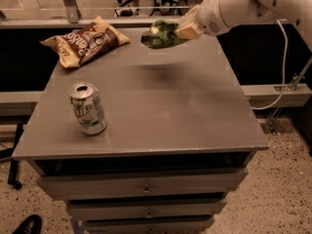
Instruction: Move green jalapeno chip bag near 7up can
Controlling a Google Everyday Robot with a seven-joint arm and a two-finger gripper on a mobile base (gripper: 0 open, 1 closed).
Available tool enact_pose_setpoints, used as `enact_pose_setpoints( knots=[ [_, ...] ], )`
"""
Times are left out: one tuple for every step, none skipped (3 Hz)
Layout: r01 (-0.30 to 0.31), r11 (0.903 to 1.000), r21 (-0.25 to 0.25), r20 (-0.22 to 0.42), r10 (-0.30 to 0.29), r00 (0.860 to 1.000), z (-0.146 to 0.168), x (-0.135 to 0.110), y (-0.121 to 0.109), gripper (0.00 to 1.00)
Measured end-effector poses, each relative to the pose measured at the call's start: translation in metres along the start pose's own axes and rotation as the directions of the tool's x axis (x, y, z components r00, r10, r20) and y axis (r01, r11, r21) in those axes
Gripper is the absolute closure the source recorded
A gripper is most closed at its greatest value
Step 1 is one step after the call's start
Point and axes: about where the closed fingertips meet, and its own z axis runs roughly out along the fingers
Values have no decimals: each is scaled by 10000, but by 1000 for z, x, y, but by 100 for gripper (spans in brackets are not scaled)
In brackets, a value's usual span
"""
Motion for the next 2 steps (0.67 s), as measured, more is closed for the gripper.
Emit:
enact_pose_setpoints(
  knots=[
    [416, 9989, -200, 283, -410, 9988, -3, -8, 20, 100],
    [1074, 9942, -72, 1144, -1059, 9878, -19, -20, 75, 100]
  ],
)
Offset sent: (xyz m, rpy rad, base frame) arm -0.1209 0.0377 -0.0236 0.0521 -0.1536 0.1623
